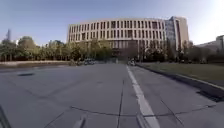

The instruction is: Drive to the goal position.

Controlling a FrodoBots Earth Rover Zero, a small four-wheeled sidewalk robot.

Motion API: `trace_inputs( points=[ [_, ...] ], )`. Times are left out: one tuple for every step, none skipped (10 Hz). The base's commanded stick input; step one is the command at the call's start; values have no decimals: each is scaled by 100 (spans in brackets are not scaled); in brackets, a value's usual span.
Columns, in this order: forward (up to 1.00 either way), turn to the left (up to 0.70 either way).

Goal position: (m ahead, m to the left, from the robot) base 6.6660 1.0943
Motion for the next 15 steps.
trace_inputs(
  points=[
    [60,0],
    [60,0],
    [60,3],
    [60,11],
    [60,15],
    [60,7],
    [60,1],
    [60,1],
    [60,1],
    [60,1],
    [60,1],
    [60,0],
    [60,0],
    [60,0],
    [60,0]
  ],
)
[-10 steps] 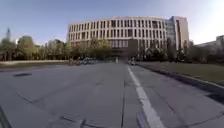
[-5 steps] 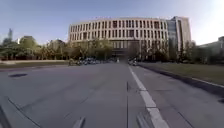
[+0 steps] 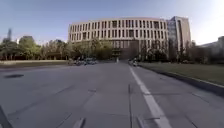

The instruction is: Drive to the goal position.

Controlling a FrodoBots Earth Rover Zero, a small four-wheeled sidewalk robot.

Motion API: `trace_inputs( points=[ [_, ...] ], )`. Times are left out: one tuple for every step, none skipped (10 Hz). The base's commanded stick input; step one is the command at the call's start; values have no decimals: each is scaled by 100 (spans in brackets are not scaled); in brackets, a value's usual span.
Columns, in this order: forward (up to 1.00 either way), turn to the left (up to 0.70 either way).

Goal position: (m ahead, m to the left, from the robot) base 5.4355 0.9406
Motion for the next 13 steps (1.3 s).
trace_inputs(
  points=[
    [60,0],
    [60,0],
    [60,0],
    [60,0],
    [60,0],
    [60,1],
    [60,3],
    [60,10],
    [60,15],
    [60,15],
    [60,6],
    [60,2],
    [60,0]
  ],
)
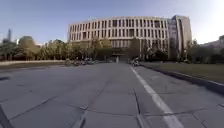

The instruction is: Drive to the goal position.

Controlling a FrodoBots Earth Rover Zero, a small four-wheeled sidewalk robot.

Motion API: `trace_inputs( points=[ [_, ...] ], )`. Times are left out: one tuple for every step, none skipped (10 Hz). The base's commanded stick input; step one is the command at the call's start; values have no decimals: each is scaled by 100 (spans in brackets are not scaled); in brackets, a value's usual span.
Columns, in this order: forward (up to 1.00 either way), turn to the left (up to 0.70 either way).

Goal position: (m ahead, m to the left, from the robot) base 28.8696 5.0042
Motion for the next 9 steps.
trace_inputs(
  points=[
    [60,0],
    [60,0],
    [60,0],
    [60,0],
    [60,0],
    [60,0],
    [60,0],
    [60,0],
    [60,0]
  ],
)
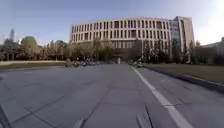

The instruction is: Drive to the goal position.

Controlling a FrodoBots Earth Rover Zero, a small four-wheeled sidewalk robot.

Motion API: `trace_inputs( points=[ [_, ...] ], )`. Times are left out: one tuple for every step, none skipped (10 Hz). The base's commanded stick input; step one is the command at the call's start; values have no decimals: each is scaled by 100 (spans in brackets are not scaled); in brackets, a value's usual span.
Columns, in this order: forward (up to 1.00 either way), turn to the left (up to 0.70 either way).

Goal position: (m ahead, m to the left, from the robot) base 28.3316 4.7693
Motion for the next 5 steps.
trace_inputs(
  points=[
    [60,0],
    [60,0],
    [60,0],
    [60,0],
    [60,0]
  ],
)
